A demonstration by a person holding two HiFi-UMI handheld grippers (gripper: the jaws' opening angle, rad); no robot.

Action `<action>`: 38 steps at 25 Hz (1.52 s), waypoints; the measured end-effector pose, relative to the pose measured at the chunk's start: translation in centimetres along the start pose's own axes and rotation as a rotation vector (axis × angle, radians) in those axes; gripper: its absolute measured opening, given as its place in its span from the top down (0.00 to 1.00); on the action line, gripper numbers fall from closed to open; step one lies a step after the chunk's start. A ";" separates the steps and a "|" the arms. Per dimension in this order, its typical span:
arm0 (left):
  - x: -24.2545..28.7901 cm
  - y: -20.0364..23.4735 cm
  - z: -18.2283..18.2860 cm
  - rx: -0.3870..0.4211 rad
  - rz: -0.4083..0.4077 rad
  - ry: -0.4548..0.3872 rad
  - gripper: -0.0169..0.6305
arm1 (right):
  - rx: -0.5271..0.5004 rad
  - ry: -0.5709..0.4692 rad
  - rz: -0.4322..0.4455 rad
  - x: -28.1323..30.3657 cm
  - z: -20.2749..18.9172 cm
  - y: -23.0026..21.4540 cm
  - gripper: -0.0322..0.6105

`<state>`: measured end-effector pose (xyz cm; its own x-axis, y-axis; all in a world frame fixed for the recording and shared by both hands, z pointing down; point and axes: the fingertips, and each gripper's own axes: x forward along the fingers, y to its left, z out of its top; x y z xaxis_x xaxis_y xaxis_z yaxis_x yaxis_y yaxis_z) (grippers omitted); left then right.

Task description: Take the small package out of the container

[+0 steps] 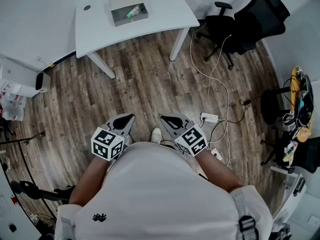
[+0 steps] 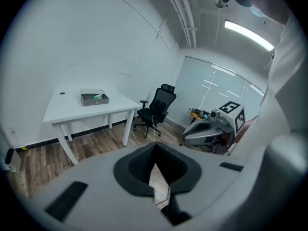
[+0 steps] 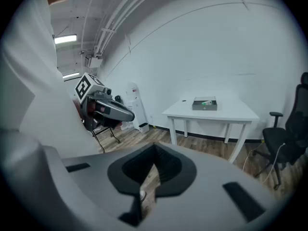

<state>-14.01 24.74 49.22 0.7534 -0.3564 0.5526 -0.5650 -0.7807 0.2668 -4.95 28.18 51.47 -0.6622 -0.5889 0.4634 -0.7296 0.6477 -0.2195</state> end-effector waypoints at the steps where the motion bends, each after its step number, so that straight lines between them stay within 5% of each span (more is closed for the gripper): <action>1: 0.0 0.0 0.0 -0.003 0.003 0.002 0.96 | 0.002 0.001 0.000 -0.1 0.0 0.0 0.94; 19: 2.9 0.7 1.9 -0.022 0.028 -0.007 0.96 | 0.034 0.000 0.024 -0.5 -0.2 -3.3 0.93; 38: 12.3 15.0 12.7 0.051 -0.094 -0.053 0.96 | 0.093 -0.008 -0.163 7.9 9.5 -16.7 0.89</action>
<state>-8.96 2.19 50.00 0.8198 -0.3060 0.4841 -0.4741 -0.8368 0.2739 0.35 8.12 50.67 -0.5353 -0.6860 0.4928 -0.8395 0.4964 -0.2208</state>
